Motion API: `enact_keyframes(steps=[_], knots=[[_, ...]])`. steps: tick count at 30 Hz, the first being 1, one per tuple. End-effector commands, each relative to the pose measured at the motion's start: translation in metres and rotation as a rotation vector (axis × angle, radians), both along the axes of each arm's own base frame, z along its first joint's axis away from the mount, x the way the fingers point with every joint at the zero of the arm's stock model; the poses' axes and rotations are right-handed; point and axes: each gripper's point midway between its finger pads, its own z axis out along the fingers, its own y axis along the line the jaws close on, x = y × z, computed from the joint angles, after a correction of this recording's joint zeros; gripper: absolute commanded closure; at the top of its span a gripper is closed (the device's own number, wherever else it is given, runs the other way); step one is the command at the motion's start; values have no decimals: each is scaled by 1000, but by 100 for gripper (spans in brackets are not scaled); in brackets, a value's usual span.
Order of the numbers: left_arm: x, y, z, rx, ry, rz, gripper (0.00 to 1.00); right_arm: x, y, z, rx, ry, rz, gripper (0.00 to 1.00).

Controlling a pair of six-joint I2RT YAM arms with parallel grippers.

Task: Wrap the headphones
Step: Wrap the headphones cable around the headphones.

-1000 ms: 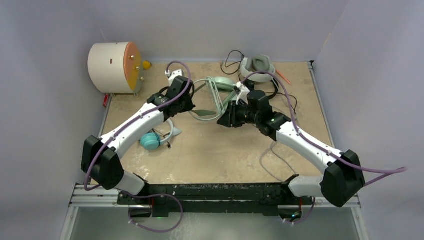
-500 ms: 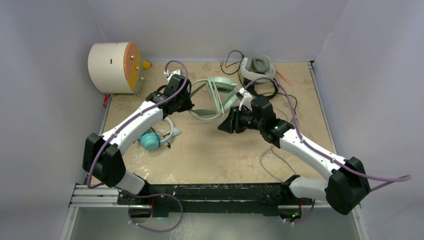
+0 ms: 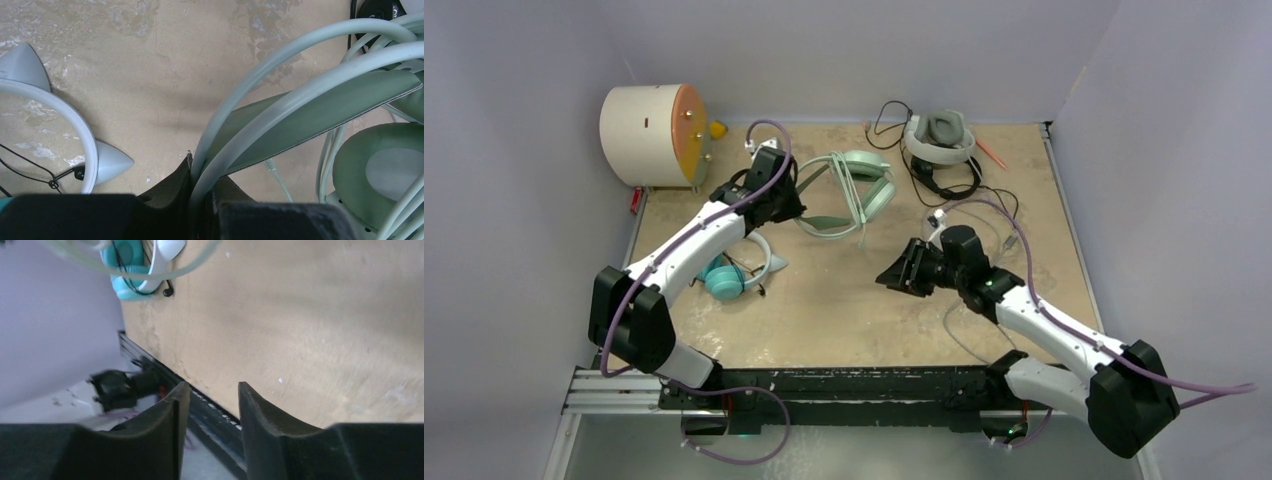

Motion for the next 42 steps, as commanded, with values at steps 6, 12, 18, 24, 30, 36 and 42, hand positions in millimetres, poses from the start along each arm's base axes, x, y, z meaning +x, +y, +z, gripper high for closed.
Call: enact_keyframes(steps=[6,12,18,24,30,36,42], knots=[[15,-20,62,-168,-187,-32,100,17,-16,-18,273,537,-554,28],[13,-31,73,-227,-206,-69,100,37,-9,-23,416,756,-674,27],[8,-36,78,-252,-207,-101,100,65,-1,-19,523,774,-715,28],[2,-43,79,-281,-206,-147,100,86,10,-13,555,750,-692,31],[-1,-52,82,-307,-212,-201,100,97,13,-10,597,725,-696,32],[-2,-56,83,-318,-208,-222,100,99,17,-12,577,727,-680,43],[-1,-56,84,-303,-220,-238,100,94,17,-16,552,734,-667,53]])
